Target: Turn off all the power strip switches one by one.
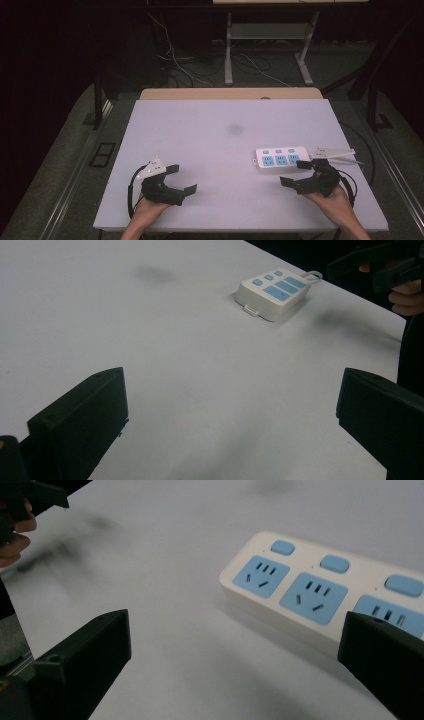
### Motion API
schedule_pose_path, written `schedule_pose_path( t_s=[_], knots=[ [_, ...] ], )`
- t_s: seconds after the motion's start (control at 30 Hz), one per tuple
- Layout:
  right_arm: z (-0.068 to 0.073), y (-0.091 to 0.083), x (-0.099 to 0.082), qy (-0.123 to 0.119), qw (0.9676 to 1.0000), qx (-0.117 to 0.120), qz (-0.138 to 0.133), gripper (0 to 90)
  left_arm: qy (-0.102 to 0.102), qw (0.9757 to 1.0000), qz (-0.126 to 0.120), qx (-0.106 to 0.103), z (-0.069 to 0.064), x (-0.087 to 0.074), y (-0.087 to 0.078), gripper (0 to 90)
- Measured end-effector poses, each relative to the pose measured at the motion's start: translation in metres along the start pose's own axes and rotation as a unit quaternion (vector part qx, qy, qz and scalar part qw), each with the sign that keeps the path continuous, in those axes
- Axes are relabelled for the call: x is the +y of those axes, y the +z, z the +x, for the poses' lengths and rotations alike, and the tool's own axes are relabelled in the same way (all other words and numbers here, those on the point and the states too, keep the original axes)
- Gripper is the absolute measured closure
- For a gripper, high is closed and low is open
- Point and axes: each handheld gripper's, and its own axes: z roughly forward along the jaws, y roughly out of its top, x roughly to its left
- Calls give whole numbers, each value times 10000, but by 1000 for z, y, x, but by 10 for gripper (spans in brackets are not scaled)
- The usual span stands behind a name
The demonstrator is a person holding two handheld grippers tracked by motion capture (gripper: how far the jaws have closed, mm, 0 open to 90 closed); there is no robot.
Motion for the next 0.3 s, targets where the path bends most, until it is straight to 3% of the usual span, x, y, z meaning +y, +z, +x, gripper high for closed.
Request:
schedule_pose_path(
  t_s=[0.3],
  knots=[
    [5, -1, -26, 63, 9999, 17, -112, 6, 2, 10000, 14, 12, 0, 0, 1, 0]
  ],
)
